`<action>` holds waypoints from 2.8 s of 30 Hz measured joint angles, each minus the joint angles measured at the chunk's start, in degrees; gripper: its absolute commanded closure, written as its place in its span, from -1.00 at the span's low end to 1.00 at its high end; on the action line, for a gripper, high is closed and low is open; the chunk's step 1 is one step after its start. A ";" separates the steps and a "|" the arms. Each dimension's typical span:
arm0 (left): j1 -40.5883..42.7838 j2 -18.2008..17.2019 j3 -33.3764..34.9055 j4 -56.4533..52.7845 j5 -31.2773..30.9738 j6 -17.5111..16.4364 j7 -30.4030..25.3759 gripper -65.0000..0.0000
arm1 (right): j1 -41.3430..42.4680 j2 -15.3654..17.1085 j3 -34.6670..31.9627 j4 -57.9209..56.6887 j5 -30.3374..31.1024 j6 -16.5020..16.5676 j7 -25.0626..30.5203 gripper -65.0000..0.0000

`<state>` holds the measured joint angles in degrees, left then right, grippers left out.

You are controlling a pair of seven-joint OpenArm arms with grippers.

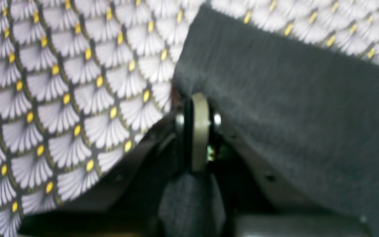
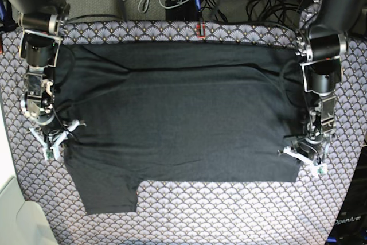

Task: Fold the T-shirt properly
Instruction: 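Grasp the shirt's side edges with both grippers near the hem, then lift the hem edge with both grippers and pull it toward the collar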

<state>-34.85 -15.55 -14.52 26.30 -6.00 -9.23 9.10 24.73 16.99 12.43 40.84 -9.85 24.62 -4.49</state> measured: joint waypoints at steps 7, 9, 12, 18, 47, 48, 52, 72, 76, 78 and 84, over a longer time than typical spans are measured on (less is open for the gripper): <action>2.84 0.09 -0.37 3.72 0.02 0.02 2.82 0.99 | -0.04 1.22 0.04 0.00 0.20 0.59 0.13 1.00; 4.59 0.07 -0.37 7.34 0.00 0.00 3.85 0.99 | -0.04 1.62 0.20 0.11 0.17 0.59 0.39 1.00; 5.51 0.15 -0.37 11.19 0.00 0.00 5.49 0.99 | -0.02 1.62 0.26 0.11 0.20 0.59 0.57 1.00; 7.76 0.81 -0.37 14.43 -0.02 -0.17 6.69 0.99 | -2.29 0.96 0.26 7.63 0.31 0.61 0.15 1.00; 9.05 0.04 -3.50 16.70 -0.02 -0.33 6.97 0.99 | -7.02 2.93 1.88 15.43 7.61 0.85 -2.14 1.00; 9.05 0.02 -3.50 16.68 -0.02 -0.35 6.97 0.99 | -7.04 2.93 1.88 15.43 7.61 0.85 -2.14 1.00; 9.40 -0.09 -3.54 20.13 0.04 -0.39 9.16 0.99 | -7.02 2.93 1.88 15.43 7.78 0.85 -1.90 1.00; 11.19 -0.44 -3.61 26.32 -0.24 -0.66 13.38 0.99 | -9.66 2.36 8.20 17.77 8.17 3.21 -2.34 1.00; 12.11 -0.46 -3.61 27.89 -0.22 -0.66 13.60 0.99 | -9.88 2.36 8.20 18.03 8.20 3.21 -2.16 1.00; 12.41 -0.46 -3.61 28.48 -0.15 -0.63 13.46 0.99 | -10.03 2.27 8.70 18.03 8.22 3.45 -2.21 1.00; 12.50 -0.11 -3.61 28.70 -0.20 -0.63 13.60 0.99 | -12.55 2.23 10.56 21.29 7.76 3.69 -2.38 1.00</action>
<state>-22.35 -15.66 -18.13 55.00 -6.20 -9.87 22.70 12.19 19.22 22.98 62.13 -2.09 28.32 -6.87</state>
